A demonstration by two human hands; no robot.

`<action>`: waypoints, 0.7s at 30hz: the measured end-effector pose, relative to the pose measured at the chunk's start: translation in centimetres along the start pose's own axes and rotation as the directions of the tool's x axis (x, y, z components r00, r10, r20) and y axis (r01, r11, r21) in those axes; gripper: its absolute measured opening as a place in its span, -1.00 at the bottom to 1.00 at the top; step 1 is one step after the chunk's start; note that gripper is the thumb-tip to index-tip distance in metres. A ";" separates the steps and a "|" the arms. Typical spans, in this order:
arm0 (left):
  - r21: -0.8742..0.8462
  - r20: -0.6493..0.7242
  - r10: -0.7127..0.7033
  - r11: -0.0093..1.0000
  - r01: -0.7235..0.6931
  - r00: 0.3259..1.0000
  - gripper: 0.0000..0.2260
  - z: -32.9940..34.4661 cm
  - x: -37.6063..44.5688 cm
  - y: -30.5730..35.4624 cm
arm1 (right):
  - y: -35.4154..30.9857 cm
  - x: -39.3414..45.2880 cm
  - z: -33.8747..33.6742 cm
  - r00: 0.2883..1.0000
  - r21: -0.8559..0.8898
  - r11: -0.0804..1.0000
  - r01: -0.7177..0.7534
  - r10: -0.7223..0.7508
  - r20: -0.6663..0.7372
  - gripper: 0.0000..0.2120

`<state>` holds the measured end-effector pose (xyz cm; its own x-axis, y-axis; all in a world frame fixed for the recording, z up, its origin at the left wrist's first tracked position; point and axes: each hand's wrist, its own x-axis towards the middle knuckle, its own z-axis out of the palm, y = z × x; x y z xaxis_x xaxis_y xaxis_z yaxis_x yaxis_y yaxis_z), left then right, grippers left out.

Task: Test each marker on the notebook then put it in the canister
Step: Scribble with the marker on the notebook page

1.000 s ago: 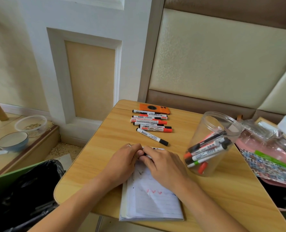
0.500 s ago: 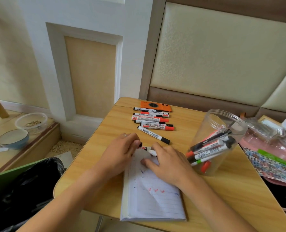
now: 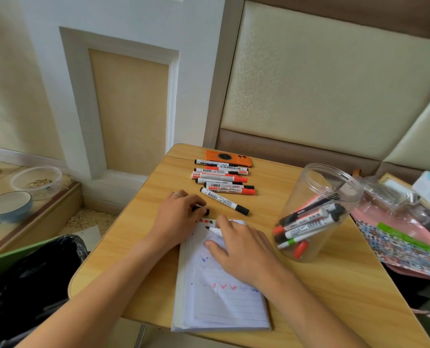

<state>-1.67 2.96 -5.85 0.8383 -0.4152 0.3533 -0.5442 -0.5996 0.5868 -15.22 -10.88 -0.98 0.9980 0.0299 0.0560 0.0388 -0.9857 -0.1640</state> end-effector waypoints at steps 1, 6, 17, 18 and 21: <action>0.012 0.005 0.001 1.000 -0.001 1.000 -0.79 0.0 -0.1 0.0 | 0.0 0.0 0.0 1.000 -0.001 1.000 -0.001 0.001 -0.004 -0.68; -0.047 -0.042 -0.042 0.998 0.040 0.998 -0.73 -0.5 -1.2 0.1 | 0.2 -0.1 -0.1 0.999 0.063 0.998 -0.029 0.030 -0.012 -0.71; 0.001 0.120 0.056 0.998 -0.056 0.991 -0.34 -2.1 -5.6 1.2 | 2.0 0.2 -1.0 0.944 0.748 0.652 -0.122 0.310 -0.117 -0.83; -0.015 0.135 0.060 0.998 -0.058 0.989 -0.34 -2.3 -5.7 1.1 | 2.1 0.2 -1.2 0.946 0.779 0.620 -0.099 0.302 -0.120 -0.83; -0.023 0.189 0.060 0.998 -0.056 0.980 -0.35 -2.8 -6.0 0.9 | 2.3 0.0 -1.5 0.943 0.916 0.397 -0.062 0.325 -0.077 -0.85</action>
<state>-7.11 6.81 -5.44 0.7833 -0.5718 0.2440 -0.5897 -0.5592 0.5826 -15.17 -13.39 0.10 0.9494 -0.3049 0.0750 -0.0007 -0.2409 -0.9706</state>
